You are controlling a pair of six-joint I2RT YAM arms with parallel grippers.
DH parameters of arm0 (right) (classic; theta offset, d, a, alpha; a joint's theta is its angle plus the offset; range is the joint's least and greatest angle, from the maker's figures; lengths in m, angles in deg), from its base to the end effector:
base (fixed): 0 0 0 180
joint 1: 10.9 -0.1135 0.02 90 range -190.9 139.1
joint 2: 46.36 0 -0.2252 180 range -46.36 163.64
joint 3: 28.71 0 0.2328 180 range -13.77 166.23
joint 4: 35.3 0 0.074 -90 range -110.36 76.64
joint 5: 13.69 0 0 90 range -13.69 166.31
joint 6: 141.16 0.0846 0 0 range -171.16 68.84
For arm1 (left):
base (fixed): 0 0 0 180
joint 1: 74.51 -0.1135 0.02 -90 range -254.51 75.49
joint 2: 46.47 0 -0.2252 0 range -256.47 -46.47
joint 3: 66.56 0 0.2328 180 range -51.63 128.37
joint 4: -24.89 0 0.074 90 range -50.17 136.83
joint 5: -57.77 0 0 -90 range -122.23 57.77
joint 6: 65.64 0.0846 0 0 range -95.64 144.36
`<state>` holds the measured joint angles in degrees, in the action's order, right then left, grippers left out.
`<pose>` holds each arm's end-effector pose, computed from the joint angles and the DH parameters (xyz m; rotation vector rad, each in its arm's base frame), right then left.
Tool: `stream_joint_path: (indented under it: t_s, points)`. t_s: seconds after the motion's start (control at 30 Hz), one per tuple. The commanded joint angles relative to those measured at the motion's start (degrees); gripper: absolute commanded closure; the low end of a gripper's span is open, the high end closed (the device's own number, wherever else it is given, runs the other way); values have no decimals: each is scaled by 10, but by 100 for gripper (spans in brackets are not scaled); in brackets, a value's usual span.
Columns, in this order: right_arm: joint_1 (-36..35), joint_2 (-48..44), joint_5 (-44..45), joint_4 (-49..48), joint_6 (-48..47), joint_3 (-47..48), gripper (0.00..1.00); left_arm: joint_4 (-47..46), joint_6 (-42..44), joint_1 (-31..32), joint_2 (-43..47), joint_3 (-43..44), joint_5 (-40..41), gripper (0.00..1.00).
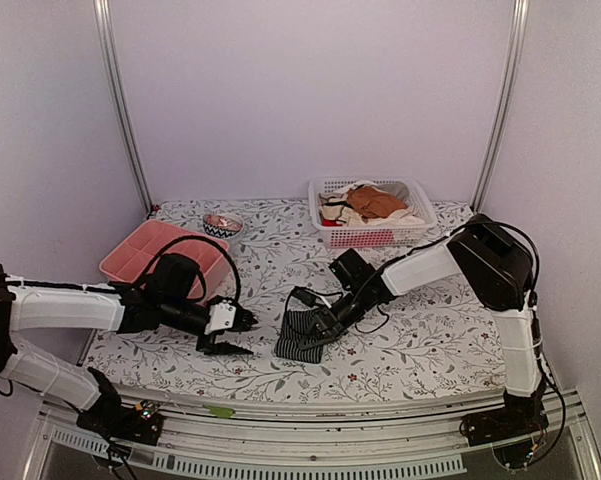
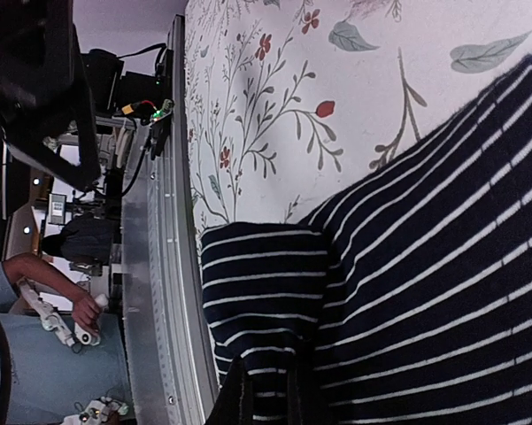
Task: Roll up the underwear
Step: Roll the underwear at the center of the board.
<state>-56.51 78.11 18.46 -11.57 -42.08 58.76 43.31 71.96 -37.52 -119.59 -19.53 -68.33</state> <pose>0.2227 0.3299 0.0552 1.1845 -2.3781 -1.6061 0.1818 -0.1994 0.1268 1.7230 1.4419 -0.6360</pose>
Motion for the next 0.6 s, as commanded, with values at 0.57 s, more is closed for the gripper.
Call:
stream_joint_path:
  t_s: [0.57]
  points:
    - [17, 81, -6, 37, 18, 39, 100, -177, 30, 151, -241, 80, 189, 59]
